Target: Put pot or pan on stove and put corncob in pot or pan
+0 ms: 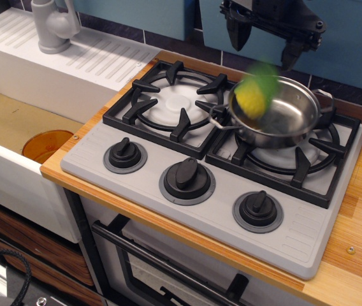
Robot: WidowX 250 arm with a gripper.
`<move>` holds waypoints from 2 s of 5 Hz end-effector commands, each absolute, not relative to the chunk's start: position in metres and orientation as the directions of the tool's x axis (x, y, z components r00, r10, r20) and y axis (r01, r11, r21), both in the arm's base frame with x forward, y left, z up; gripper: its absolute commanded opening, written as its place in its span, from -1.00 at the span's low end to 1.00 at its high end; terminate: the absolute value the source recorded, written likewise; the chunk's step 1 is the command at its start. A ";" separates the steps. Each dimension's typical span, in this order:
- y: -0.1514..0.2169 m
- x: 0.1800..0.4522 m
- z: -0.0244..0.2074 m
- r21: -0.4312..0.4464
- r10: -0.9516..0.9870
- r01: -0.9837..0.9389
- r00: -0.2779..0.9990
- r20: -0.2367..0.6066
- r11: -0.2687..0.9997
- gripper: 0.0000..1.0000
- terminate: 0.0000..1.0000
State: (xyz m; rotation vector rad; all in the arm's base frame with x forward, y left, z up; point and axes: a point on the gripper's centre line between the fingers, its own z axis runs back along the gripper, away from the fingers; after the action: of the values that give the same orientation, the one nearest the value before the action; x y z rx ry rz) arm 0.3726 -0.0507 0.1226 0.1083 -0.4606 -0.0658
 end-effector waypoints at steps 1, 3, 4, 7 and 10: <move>-0.067 0.376 0.138 0.109 -0.067 0.018 0.883 0.465 0.994 1.00 -1.00; -0.062 0.363 0.147 0.100 -0.088 0.049 0.894 0.439 0.994 1.00 -1.00; -0.056 0.364 0.150 0.101 -0.099 0.061 0.898 0.428 0.993 1.00 -1.00; -0.025 0.372 0.153 0.097 -0.141 0.110 0.897 0.418 0.989 1.00 -1.00; -0.002 0.348 0.141 0.083 -0.184 0.164 0.882 0.434 0.983 1.00 -1.00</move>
State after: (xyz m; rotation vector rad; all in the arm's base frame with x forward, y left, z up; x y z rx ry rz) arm 0.3371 0.0007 0.1218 0.0345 -0.3856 -0.1816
